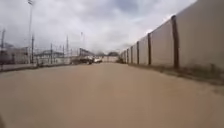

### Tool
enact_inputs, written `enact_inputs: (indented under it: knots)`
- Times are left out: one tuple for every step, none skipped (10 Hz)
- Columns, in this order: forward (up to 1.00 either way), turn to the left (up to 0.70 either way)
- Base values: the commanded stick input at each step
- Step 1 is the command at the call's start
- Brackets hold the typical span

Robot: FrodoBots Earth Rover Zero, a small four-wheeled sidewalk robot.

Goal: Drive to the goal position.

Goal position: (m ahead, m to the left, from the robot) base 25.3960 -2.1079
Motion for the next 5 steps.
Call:
enact_inputs:
  knots:
    - [1.0, 0.0]
    - [1.0, 0.0]
    - [1.0, 0.0]
    - [1.0, 0.0]
    - [1.0, 0.0]
